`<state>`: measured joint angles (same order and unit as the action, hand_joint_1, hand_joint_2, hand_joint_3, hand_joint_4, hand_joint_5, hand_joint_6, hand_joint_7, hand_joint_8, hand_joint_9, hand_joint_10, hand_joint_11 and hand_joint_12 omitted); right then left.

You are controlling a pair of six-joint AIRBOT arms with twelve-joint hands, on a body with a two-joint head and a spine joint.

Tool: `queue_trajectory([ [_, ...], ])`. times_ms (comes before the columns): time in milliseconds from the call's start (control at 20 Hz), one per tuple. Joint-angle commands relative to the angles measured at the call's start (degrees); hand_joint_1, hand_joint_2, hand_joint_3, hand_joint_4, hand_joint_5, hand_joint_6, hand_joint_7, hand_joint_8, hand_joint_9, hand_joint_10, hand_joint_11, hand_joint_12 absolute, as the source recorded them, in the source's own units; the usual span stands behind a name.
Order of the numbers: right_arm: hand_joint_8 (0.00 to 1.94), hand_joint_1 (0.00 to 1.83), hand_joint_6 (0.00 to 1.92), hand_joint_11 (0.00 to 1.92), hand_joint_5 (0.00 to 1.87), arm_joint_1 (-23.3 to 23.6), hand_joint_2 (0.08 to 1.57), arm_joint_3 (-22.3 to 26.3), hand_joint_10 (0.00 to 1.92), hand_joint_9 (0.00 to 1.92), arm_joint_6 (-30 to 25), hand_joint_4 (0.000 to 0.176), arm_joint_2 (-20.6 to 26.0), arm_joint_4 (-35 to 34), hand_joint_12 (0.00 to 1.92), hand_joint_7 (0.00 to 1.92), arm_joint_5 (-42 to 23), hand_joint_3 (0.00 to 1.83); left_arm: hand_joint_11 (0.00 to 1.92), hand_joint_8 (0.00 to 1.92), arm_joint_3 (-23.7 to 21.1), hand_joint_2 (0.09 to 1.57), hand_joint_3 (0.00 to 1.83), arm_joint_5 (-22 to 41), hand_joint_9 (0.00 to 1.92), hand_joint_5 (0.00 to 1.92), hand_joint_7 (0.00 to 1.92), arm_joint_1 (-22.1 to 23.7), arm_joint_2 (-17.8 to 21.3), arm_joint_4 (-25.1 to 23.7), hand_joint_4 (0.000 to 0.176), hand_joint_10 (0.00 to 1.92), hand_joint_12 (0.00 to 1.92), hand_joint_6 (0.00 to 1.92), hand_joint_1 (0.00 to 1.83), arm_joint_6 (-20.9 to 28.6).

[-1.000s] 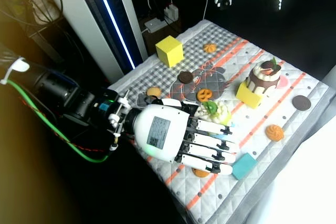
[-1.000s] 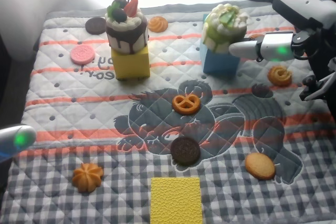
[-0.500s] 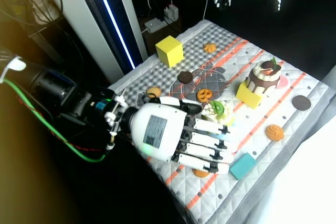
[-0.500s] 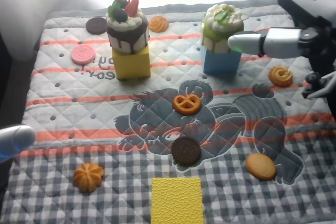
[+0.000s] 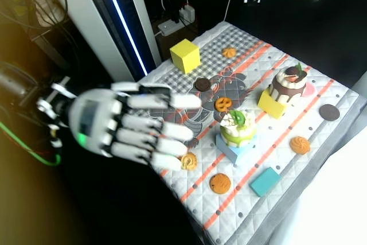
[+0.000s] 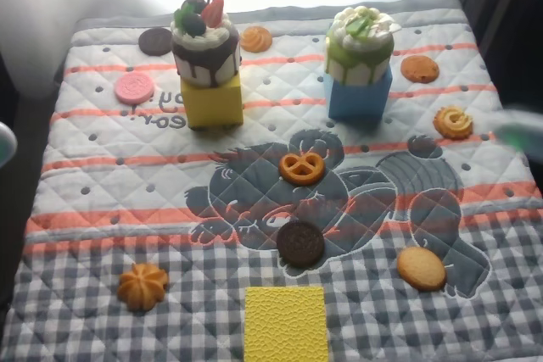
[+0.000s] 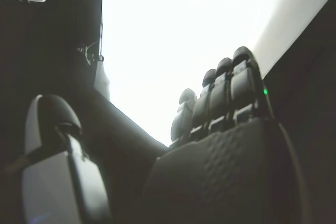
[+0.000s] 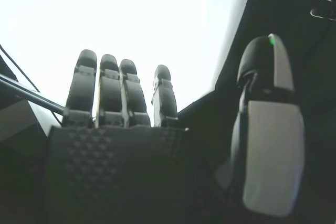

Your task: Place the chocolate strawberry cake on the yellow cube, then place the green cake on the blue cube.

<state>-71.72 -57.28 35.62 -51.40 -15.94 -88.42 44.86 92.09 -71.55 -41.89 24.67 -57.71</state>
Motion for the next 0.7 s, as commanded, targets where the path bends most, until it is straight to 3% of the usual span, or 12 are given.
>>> queue_trajectory([
  [0, 0.00, 0.72, 0.01, 0.00, 0.03, -0.99, 0.93, 0.49, 0.00, 0.00, -0.42, 0.100, 1.20, -3.03, 0.00, 0.00, -12.59, 0.00, 0.00, 0.00, 0.05, 0.86, 0.03, 7.10, 0.00, 0.00, 0.00, 0.85, -0.09, -0.95, 0.141, 0.00, 0.00, 0.00, 0.51, 1.32],
  [100, 0.00, 0.62, 0.00, 0.00, 0.03, -2.44, 0.95, 1.79, 0.00, 0.00, -0.42, 0.134, 1.96, -1.62, 0.00, 0.01, -12.61, 0.00, 0.03, 0.00, 0.24, 1.17, 0.07, 7.12, 0.00, 0.00, 0.00, 1.91, -0.88, -2.81, 0.132, 0.00, 0.02, 0.00, 0.26, 2.41],
  [150, 0.00, 0.57, 0.00, 0.00, 0.02, -2.03, 0.92, 1.91, 0.00, 0.00, -0.42, 0.153, 1.93, -0.36, 0.00, 0.01, -12.61, 0.00, 0.01, 0.00, 0.25, 1.24, 0.07, 7.12, 0.00, 0.15, 0.00, 2.77, -1.09, -4.27, 0.167, 0.00, 0.00, 0.05, 0.07, 2.49],
  [250, 0.00, 0.54, 0.00, 0.00, 0.02, -0.22, 0.92, 2.01, 0.00, 0.00, -0.41, 0.171, 1.88, 2.67, 0.00, 0.01, -12.62, 0.00, 0.00, 0.00, 0.32, 1.31, 0.03, 7.13, 0.00, 0.41, 0.01, 5.70, -1.62, -6.31, 0.174, 0.00, 0.00, 0.15, 0.04, 2.69],
  [300, 0.00, 0.53, 0.00, 0.04, 0.00, 1.27, 0.95, 2.10, 0.00, 0.02, -0.32, 0.145, 1.88, 4.94, 0.02, 0.03, -12.62, 0.01, 0.00, 0.00, 0.62, 1.42, 0.02, 7.13, 0.00, 0.43, 0.00, 7.78, -1.85, -7.70, 0.176, 0.00, 0.00, 1.70, 0.60, 2.70],
  [350, 0.00, 0.62, 0.01, 0.01, 0.09, 2.24, 0.99, 2.16, 0.00, 0.03, 0.03, 0.058, 1.95, 6.27, 0.00, 0.04, -12.62, 0.01, 0.00, 0.00, 0.80, 1.43, 0.03, 7.14, 0.00, 0.08, 0.00, 9.08, -1.95, -8.69, 0.146, 0.00, 0.00, 0.77, 0.30, 2.71],
  [400, 0.00, 0.62, 0.01, 0.01, 0.09, 3.84, 0.99, 2.20, 0.00, 0.03, 0.59, 0.058, 2.32, 7.70, 0.00, 0.04, -12.62, 0.01, 0.00, 0.00, 1.02, 1.43, 0.03, 7.14, 0.00, 0.08, 0.00, 10.70, -2.03, -10.07, 0.146, 0.00, 0.00, 0.77, 0.30, 2.72],
  [450, 0.00, 0.58, 0.01, 0.00, 0.21, 5.33, 1.07, 2.15, 0.00, 0.00, 1.02, 0.104, 2.76, 8.65, 0.00, 0.00, -12.63, 0.01, 0.00, 0.00, 1.20, 1.54, 0.02, 7.15, 0.13, 0.05, 0.06, 11.94, -2.05, -11.25, 0.068, 0.03, 0.00, 0.08, 0.01, 2.72],
  [500, 0.00, 0.66, 0.00, 0.00, 0.21, 6.41, 1.12, 2.05, 0.00, 0.00, 1.28, 0.083, 3.21, 9.35, 0.00, 0.00, -12.64, 0.02, 0.00, 0.00, 1.39, 1.56, 0.07, 7.15, 0.08, 0.03, 0.01, 12.69, -2.03, -11.94, 0.077, 0.01, 0.00, 0.03, 0.00, 2.72],
  [550, 0.00, 0.68, 0.01, 0.00, 0.23, 7.45, 1.09, 2.01, 0.00, 0.00, 1.57, 0.103, 3.61, 9.91, 0.00, 0.00, -12.64, 0.00, 0.00, 0.00, 1.58, 1.57, 0.06, 7.15, 0.04, 0.01, 0.00, 13.18, -1.85, -12.34, 0.066, 0.00, 0.00, 0.01, 0.02, 2.71],
  [600, 0.02, 0.80, 0.01, 0.03, 0.19, 8.76, 1.03, 1.91, 0.00, 0.00, 1.77, 0.108, 3.93, 10.53, 0.01, 0.05, -12.64, 0.00, 0.00, 0.02, 1.83, 1.46, 0.00, 7.16, 0.09, 0.23, 0.09, 13.84, -1.56, -12.82, 0.150, 0.01, 0.00, 0.07, 0.43, 2.72],
  [650, 0.02, 0.80, 0.01, 0.03, 0.19, 10.46, 1.03, 1.70, 0.00, 0.00, 1.95, 0.108, 4.18, 11.50, 0.01, 0.05, -12.65, 0.00, 0.00, 0.02, 2.25, 1.46, 0.00, 7.16, 0.09, 0.23, 0.09, 15.19, -1.40, -13.26, 0.150, 0.01, 0.00, 0.07, 0.43, 2.71],
])
